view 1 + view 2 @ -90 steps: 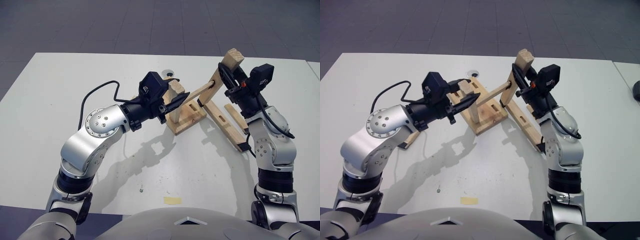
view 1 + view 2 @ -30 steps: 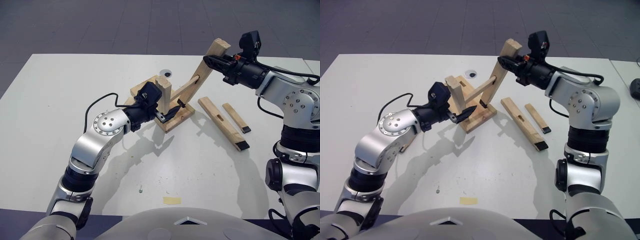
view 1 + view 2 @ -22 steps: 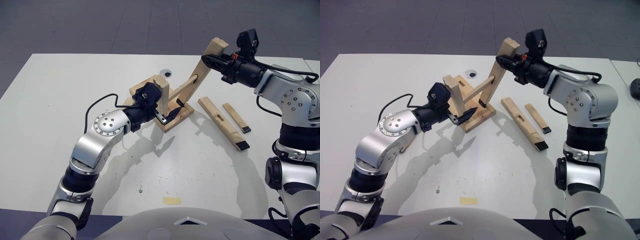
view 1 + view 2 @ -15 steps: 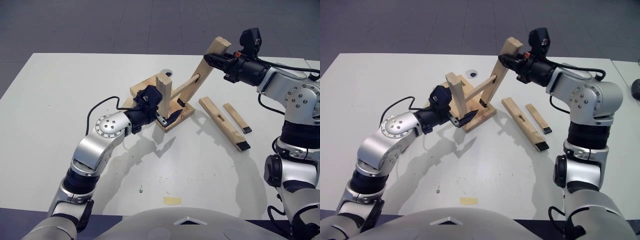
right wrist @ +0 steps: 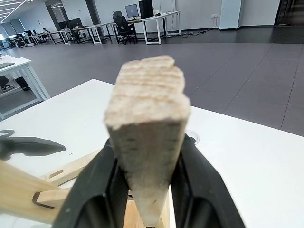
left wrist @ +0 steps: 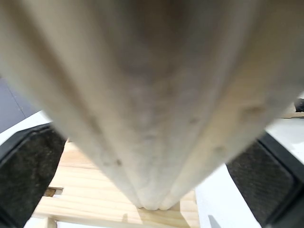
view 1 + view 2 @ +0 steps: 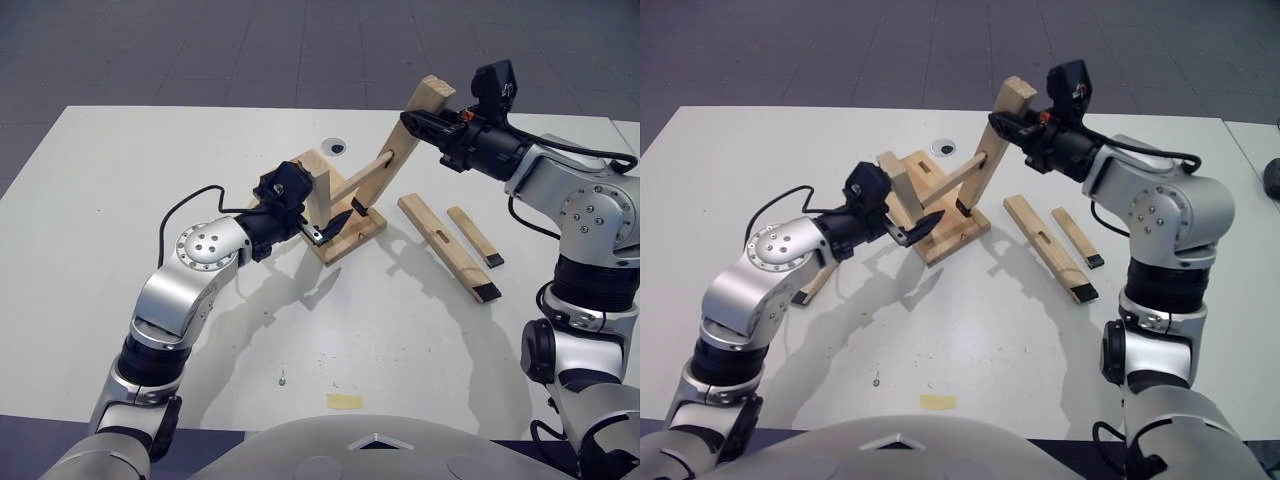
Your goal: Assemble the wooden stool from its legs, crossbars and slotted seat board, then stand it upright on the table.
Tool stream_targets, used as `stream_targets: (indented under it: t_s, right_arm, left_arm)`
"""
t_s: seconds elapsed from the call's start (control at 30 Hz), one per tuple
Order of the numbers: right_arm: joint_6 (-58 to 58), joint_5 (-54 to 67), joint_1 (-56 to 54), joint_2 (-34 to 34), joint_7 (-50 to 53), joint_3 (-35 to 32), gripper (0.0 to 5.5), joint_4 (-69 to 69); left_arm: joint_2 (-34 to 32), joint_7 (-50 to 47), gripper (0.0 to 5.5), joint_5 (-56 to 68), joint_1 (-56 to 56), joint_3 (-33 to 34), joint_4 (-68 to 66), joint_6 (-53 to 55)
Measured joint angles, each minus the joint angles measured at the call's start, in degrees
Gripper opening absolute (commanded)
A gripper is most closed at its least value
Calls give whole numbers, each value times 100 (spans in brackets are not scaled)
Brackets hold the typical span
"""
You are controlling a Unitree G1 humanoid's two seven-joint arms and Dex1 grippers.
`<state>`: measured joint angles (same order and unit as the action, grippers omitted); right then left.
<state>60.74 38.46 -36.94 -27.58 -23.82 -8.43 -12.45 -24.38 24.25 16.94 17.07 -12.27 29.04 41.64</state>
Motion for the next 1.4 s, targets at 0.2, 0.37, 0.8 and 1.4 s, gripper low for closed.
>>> stream_targets:
  t_s: [0.2,0.37,0.8,1.4]
  right_arm:
    - [349,92,-99,-21,166,-118,101,-58]
    - [651,135,-170,-73,205,-159,101,-167]
    - [1466,325,-634,-83,316,-468,101,23]
    - [1803,407,-745,-500,9,-416,101,-133]
  left_arm:
    - [14,17,540,-1,-5,9,-20,-20]
    - [11,18,540,-101,-21,11,-78,-27]
    - [94,11,540,-223,-90,-2,-113,-60]
    - [197,2,540,-359,-202,-47,-107,-119]
